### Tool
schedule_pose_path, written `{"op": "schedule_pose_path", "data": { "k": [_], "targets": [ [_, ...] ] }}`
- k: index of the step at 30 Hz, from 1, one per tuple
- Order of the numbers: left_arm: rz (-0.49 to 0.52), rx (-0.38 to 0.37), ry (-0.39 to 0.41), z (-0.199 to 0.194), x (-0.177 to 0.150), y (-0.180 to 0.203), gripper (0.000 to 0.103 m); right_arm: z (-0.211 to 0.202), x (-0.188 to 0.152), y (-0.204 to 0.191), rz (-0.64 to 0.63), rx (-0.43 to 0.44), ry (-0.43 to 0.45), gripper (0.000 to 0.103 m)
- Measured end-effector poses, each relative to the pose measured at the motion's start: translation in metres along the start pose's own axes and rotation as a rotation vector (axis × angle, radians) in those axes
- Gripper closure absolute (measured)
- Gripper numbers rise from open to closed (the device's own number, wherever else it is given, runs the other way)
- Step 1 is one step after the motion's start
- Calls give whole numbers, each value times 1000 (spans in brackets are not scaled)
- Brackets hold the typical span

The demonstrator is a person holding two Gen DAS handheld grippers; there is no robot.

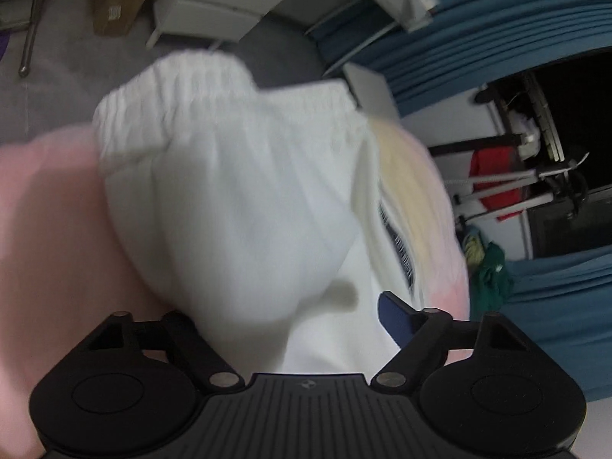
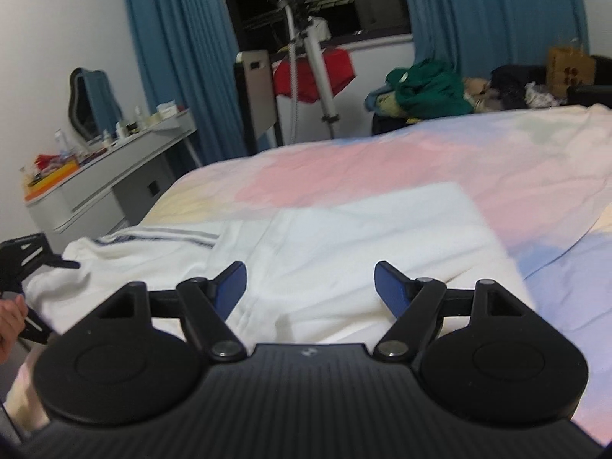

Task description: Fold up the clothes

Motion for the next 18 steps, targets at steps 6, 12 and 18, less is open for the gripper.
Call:
{"op": "schedule_pose_path", "data": {
  "k": [6, 12, 18],
  "targets": [
    [-17, -151, 56, -14, 2, 17, 22, 25, -20, 4, -33, -45, -78, 28],
    [-8, -153, 57, -18, 0, 14, 22, 53, -48, 6, -57, -88, -207, 20],
    [-27, -64, 52, -2, 0, -2, 55, 52, -47, 2, -71, -96, -203, 20]
  ]
}}
Point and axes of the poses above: each gripper's, at about its wrist camera, not at the fingertips, and z roughly the way its jaws point, y to its right, x to its top, the point moved 4 cm from there along z, roughly the way its jaws point, and after that the axes turned 14 degrees about y, right-handed, at the moved point
